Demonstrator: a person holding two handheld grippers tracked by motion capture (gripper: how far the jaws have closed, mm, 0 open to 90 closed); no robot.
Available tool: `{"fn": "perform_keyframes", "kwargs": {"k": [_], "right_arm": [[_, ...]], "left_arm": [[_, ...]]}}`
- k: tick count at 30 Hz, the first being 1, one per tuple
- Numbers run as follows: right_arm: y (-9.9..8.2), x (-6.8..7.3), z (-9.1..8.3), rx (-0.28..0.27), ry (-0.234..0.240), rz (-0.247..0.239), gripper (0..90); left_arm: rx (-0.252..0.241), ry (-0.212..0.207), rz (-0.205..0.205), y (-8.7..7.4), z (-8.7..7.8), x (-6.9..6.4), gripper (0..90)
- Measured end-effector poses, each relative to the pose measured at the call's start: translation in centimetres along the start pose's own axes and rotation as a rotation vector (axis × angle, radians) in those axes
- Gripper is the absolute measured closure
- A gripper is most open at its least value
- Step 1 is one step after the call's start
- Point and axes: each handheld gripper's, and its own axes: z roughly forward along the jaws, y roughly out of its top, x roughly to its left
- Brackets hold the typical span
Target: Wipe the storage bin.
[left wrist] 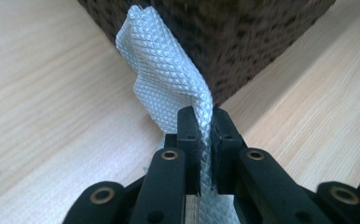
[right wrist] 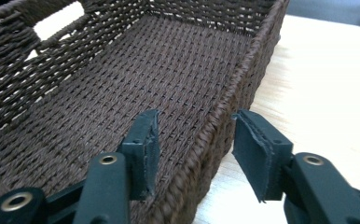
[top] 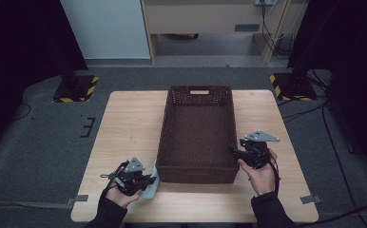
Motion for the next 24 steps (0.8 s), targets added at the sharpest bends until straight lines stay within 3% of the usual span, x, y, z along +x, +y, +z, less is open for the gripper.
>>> {"fn": "perform_keyframes", "kwargs": {"k": [9,11,15,21,24], "right_arm": [[-0.7,-1.4,-1.4,-0.074,0.007,-0.001,38.2],[-0.8,-1.6,-1.7,-0.085,-0.006,0.002,36.8],[-1.2,-2.4,-2.1,-0.099,-0.025,0.015,34.3],[-2.7,-4.3,-1.5,-0.064,-0.067,0.040,31.0],[-3.4,-5.2,-1.0,-0.032,-0.082,0.057,29.4]], "left_arm": [[-0.166,0.017,0.001,1.6,-4.3,-0.7,83.8],[-0.182,0.021,0.005,1.7,-4.6,-0.9,83.8],[-0.163,0.021,-0.004,0.8,-3.6,-1.3,83.8],[-0.072,0.028,-0.027,-0.6,-1.0,-1.1,83.8],[-0.098,0.024,-0.023,-0.4,-1.5,-1.3,83.8]]}}
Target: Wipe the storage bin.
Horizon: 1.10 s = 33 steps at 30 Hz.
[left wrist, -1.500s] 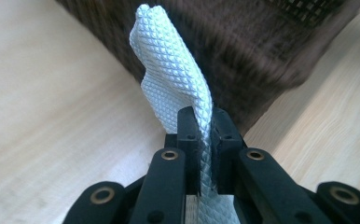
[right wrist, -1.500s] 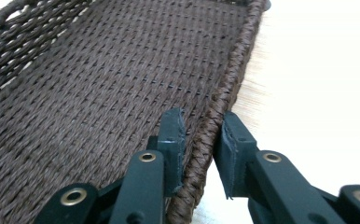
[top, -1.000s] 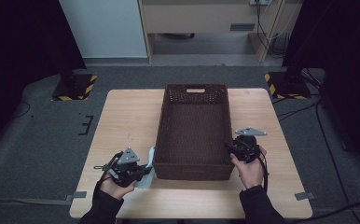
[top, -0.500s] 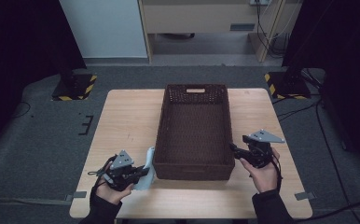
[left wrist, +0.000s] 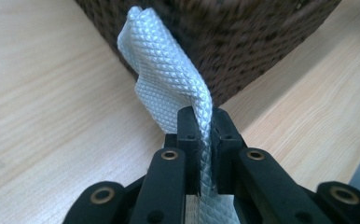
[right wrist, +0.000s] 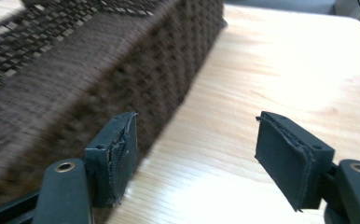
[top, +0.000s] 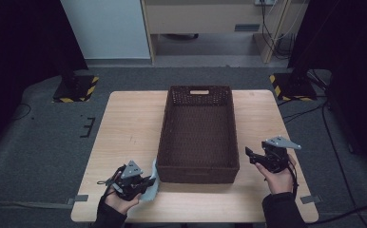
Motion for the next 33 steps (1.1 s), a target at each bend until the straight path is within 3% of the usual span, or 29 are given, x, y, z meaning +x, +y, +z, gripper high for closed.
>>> {"fn": "perform_keyframes", "kwargs": {"k": [7,10,16,19,26,29,33], "right_arm": [[-0.8,-1.4,0.6,0.022,-0.036,0.025,26.5],[-1.0,-1.7,0.7,0.032,-0.042,0.027,25.4],[-1.9,-2.3,1.4,0.079,-0.064,0.031,24.2],[-2.1,-2.7,1.4,0.084,-0.071,0.033,23.7],[-2.4,-2.8,1.6,0.093,-0.074,0.032,23.5],[-2.3,-2.7,1.6,0.087,-0.069,0.037,23.6],[-2.4,-2.8,1.6,0.084,-0.070,0.045,23.6]], "left_arm": [[-0.142,-0.007,0.012,1.7,-2.6,-1.2,83.8],[-0.133,0.000,0.038,1.7,-2.5,-1.6,83.8],[-0.047,0.016,-0.005,0.1,-0.4,-0.4,83.8],[-0.002,-0.001,-0.036,-0.7,0.8,0.0,83.8],[0.050,0.018,-0.022,-1.0,2.1,0.1,83.8],[0.025,0.042,-0.041,-0.9,1.4,1.0,83.8],[-0.059,0.097,-0.087,-0.3,-0.4,2.6,83.8]]}}
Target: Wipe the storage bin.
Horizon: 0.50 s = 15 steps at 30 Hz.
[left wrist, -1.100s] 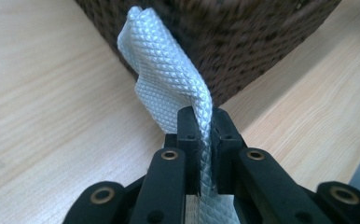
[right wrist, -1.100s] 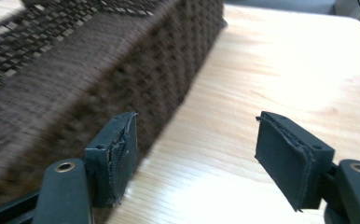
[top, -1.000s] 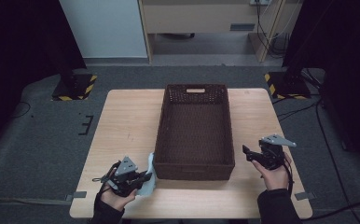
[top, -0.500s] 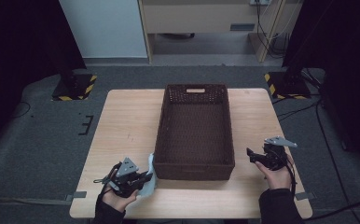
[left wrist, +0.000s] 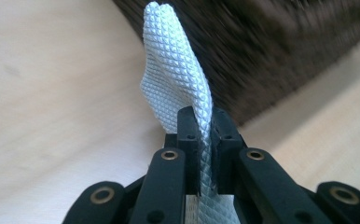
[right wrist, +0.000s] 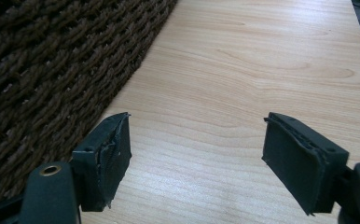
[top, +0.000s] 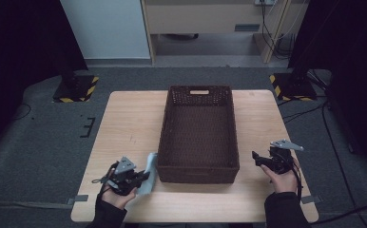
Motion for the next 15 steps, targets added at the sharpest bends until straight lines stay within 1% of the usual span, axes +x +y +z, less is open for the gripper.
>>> {"fn": "perform_keyframes", "kwargs": {"k": [2,4,5,6,9,13,14,15], "right_arm": [[-0.1,-0.1,0.0,0.001,-0.004,-0.005,23.6],[-0.1,-0.1,0.1,0.005,-0.006,-0.001,23.7],[-0.1,-0.1,0.0,-0.001,-0.013,0.000,24.1],[-0.1,-0.1,0.0,-0.011,-0.019,-0.009,24.2],[0.0,-0.1,0.0,-0.014,-0.017,-0.002,24.2],[-0.1,-0.2,0.1,-0.002,-0.016,0.006,24.4],[-0.1,-0.2,0.0,0.001,-0.014,0.004,24.4],[0.0,-0.3,0.0,0.001,-0.013,0.002,24.6]], "left_arm": [[-0.029,0.032,-0.022,0.2,-0.6,0.9,83.8],[-0.037,0.069,-0.035,0.3,-0.9,1.9,83.8],[-0.041,0.087,-0.045,0.3,-1.0,2.4,83.8],[-0.041,0.107,-0.053,0.3,-1.0,2.9,83.7],[-0.033,0.143,-0.094,0.1,-1.0,4.4,83.8],[-0.013,0.199,-0.120,-0.1,-1.2,6.0,83.7],[-0.011,0.206,-0.132,-0.2,-1.2,6.3,83.7],[-0.006,0.213,-0.135,-0.3,-1.3,6.5,83.8]]}}
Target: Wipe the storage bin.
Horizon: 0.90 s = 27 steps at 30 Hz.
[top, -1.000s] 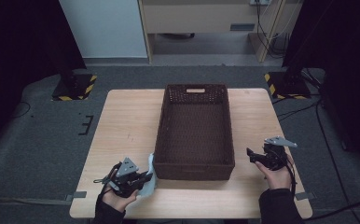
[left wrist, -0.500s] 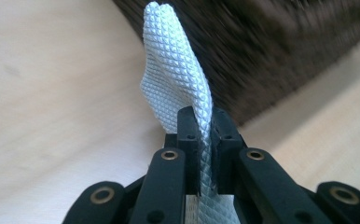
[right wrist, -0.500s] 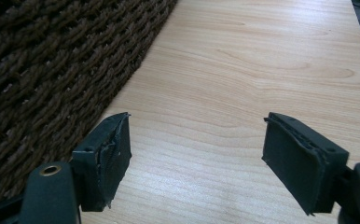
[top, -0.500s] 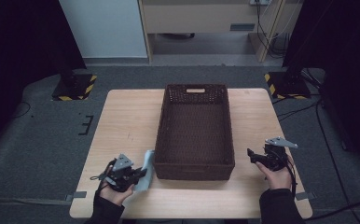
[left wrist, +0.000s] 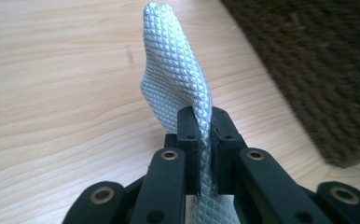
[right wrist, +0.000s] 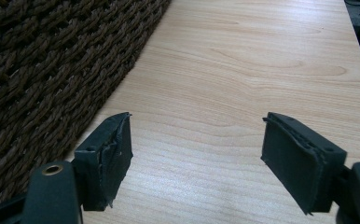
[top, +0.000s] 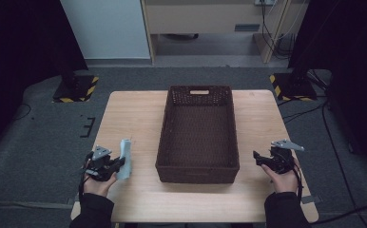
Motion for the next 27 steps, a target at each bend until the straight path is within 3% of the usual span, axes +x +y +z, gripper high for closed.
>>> {"fn": "perform_keyframes", "kwargs": {"k": [13,19,22,27], "right_arm": [[0.1,0.2,0.0,0.022,-0.005,-0.002,25.3],[0.1,0.2,0.1,0.028,-0.007,0.001,25.2],[0.1,0.2,0.1,0.028,-0.007,-0.003,25.4],[0.2,0.3,-0.1,0.021,-0.003,-0.007,26.1]], "left_arm": [[0.074,0.111,-0.040,-1.0,0.5,2.9,83.4],[0.116,0.134,-0.008,-1.5,1.5,3.0,82.5],[0.123,0.134,0.002,-1.8,1.9,3.1,77.3],[0.083,0.133,-0.012,-1.8,1.7,3.2,64.0]]}}
